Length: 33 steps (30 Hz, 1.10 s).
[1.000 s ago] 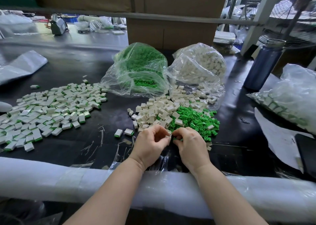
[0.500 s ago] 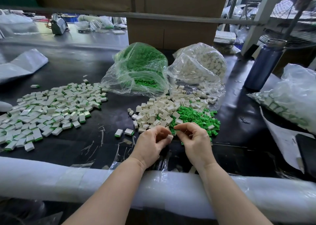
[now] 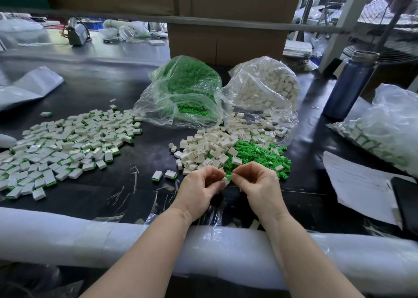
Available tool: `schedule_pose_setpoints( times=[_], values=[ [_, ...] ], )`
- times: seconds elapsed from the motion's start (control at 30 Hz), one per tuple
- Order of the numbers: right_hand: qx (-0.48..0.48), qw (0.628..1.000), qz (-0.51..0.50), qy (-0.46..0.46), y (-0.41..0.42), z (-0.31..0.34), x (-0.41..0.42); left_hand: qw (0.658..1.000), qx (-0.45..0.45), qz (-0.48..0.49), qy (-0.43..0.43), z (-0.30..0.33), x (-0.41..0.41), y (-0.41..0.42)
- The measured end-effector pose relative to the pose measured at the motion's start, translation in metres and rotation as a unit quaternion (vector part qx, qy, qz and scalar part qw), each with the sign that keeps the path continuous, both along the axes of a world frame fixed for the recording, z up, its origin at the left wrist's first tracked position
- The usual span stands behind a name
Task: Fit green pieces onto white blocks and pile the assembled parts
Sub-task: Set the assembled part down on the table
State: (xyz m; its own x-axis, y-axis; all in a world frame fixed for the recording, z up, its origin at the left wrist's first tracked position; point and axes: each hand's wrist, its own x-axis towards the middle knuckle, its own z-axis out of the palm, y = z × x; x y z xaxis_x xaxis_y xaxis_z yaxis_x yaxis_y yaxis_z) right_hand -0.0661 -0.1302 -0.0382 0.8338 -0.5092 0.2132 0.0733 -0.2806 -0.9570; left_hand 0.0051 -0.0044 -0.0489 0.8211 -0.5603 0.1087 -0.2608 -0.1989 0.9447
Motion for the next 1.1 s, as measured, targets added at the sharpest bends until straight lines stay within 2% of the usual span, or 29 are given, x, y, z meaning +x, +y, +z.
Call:
schedule_pose_setpoints(
  times=[0.57, 0.87, 1.1],
  values=[
    [-0.037, 0.999, 0.015, 0.015, 0.0011, -0.0013, 0.0001, 0.999, -0.015, -0.009, 0.028, 0.0027, -0.0005, -0.0007],
    [-0.022, 0.999, 0.017, 0.036, 0.0013, -0.0014, -0.0003, 0.996, -0.058, -0.027, 0.07, 0.006, -0.0038, 0.0005],
    [-0.016, 0.998, 0.03, 0.049, 0.0002, -0.0018, -0.001, 0.997, -0.033, -0.04, 0.058, 0.0066, -0.006, 0.0017]
  ],
)
